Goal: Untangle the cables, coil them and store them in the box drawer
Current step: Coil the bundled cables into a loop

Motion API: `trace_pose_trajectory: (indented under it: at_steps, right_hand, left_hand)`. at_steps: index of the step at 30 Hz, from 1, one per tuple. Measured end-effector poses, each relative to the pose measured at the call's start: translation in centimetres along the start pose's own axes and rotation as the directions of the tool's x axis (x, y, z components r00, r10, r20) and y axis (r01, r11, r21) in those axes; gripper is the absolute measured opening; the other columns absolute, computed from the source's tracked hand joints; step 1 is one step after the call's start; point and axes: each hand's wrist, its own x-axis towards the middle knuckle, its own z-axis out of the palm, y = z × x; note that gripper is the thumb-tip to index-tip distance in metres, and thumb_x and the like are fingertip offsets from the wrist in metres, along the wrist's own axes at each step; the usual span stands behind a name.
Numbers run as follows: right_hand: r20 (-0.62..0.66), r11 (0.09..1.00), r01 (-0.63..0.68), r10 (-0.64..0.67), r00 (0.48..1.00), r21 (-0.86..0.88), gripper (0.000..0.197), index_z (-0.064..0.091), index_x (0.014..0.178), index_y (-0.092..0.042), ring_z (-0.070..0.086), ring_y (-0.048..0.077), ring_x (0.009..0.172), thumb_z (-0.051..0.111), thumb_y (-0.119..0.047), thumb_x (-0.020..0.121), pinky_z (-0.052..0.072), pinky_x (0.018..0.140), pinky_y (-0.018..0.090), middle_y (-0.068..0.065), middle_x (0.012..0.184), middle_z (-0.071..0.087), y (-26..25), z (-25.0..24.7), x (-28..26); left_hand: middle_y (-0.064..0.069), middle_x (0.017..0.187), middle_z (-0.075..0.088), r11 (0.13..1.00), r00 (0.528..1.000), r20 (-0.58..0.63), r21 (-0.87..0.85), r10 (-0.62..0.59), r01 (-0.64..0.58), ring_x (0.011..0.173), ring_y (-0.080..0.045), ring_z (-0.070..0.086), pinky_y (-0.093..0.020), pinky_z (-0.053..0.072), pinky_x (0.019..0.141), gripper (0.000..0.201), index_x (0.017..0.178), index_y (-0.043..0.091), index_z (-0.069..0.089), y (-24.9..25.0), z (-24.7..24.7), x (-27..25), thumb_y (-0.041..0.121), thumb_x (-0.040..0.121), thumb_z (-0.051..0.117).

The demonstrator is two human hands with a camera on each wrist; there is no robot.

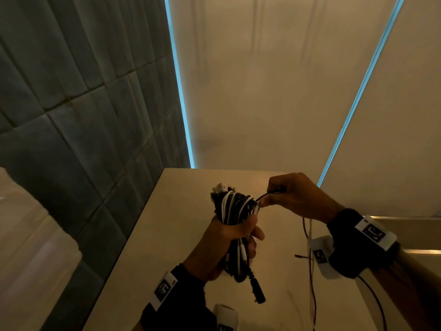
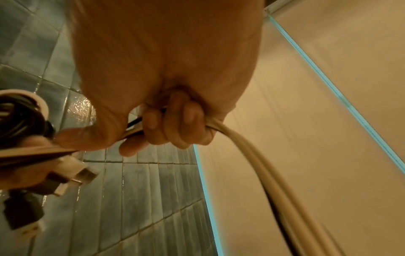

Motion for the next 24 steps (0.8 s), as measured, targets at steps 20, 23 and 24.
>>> trace_pose_trajectory:
  at_steps: [20, 23, 24]
  right_hand:
    - [-0.384, 0.893, -0.043, 0.236, 0.893, 0.448, 0.024, 0.072, 0.079, -0.013, 0.034, 0.007, 0.043, 0.056, -0.022, 0.095, 0.03, 0.043, 0.023, -0.009, 0.051, 0.045, -3.1, 3.1, -3.9]
    - [-0.326, 0.952, 0.047, 0.058, 0.944, 0.303, 0.017, 0.068, 0.083, -0.006, 0.051, 0.0, 0.046, 0.058, -0.015, 0.093, 0.038, 0.046, 0.008, -0.01, 0.057, 0.054, -6.5, 5.2, -4.4]
    - [-0.313, 0.964, 0.06, 0.024, 0.949, 0.258, 0.017, 0.066, 0.082, -0.006, 0.053, -0.002, 0.047, 0.058, -0.015, 0.093, 0.038, 0.046, 0.007, -0.012, 0.057, 0.054, -6.6, 5.8, -4.4]
  left_hand:
    - [0.002, 0.051, 0.04, 0.919, 0.962, -0.244, -0.393, -0.125, 0.02, 0.041, -0.012, 0.043, -0.025, 0.042, 0.043, 0.03, 0.066, 0.016, 0.054, -2.9, -2.0, 3.0, 0.037, 0.073, 0.073]
    - [-0.007, 0.072, 0.052, 0.916, 0.971, -0.218, -0.401, -0.097, 0.001, 0.06, -0.02, 0.052, -0.032, 0.048, 0.057, 0.055, 0.091, 0.009, 0.064, -4.4, -1.2, 3.5, 0.051, 0.062, 0.085]
    - [-0.012, 0.087, 0.053, 0.911, 0.968, -0.227, -0.413, -0.109, 0.005, 0.075, -0.024, 0.053, -0.037, 0.047, 0.067, 0.069, 0.106, 0.007, 0.061, -4.7, -1.0, 3.5, 0.053, 0.061, 0.085]
